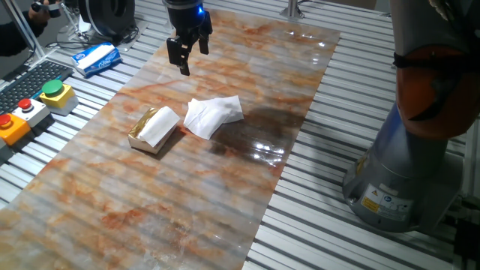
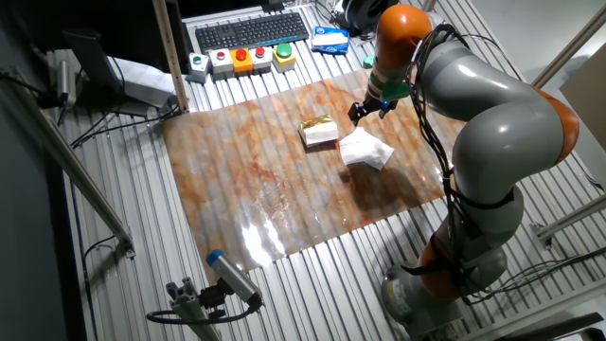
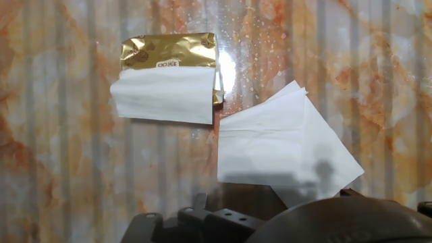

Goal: Pull out a napkin

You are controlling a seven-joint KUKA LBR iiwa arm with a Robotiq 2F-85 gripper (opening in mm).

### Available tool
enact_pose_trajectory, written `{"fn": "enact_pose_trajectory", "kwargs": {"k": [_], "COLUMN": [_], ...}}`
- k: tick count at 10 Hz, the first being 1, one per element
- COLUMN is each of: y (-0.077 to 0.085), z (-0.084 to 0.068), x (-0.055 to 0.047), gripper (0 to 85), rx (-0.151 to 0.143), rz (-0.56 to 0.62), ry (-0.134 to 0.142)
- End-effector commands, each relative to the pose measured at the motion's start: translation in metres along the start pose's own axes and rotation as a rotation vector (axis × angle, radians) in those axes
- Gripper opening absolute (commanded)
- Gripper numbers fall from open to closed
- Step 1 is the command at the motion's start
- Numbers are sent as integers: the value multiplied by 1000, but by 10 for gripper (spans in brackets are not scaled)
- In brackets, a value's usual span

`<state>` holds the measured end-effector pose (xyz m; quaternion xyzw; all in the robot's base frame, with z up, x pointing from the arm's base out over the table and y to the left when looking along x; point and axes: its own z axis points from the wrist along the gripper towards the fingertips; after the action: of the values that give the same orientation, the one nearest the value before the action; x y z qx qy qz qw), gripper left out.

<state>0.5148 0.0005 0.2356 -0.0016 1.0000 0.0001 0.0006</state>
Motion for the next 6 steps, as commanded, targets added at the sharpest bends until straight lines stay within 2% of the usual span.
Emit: {"fn": "enact_pose_trajectory", "kwargs": {"k": [1,5,6], "y": [0,0,1], "z": [0,-1,-1], "x": [0,0,0], "gripper": [0,0,0], "rx": [-91,-92,-107], "rz": [-42,-42,-31], "ry": [148,149,145]}}
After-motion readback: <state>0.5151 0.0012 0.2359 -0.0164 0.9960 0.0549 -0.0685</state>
